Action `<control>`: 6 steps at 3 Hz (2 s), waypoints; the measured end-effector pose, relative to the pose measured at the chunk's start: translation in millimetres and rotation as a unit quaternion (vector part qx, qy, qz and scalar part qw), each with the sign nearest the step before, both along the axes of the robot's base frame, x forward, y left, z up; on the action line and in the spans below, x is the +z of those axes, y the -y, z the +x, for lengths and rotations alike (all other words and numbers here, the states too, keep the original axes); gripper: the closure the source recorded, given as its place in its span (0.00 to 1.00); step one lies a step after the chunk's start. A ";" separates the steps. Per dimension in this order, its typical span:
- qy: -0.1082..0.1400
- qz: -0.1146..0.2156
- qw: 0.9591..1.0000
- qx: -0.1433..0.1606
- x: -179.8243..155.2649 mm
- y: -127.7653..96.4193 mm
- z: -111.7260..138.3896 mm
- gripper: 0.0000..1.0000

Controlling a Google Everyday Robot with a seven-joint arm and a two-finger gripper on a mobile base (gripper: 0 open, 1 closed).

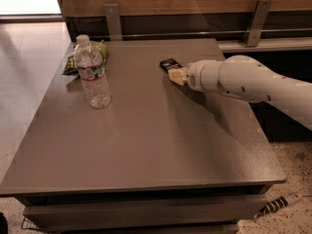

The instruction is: Pick rxbar chocolate

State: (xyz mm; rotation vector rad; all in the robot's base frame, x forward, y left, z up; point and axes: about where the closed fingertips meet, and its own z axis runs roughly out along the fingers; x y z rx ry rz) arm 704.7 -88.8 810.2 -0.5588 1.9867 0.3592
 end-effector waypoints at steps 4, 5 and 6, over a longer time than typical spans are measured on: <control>0.009 0.011 1.000 0.001 35.4 25.0 4.4 1.00; 0.030 0.008 1.000 0.003 78.9 53.1 1.1 1.00; 0.046 0.003 0.999 0.024 103.2 59.7 -2.4 1.00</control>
Offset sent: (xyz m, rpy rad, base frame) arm 0.0000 0.0000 0.0016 0.0000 0.0001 0.0000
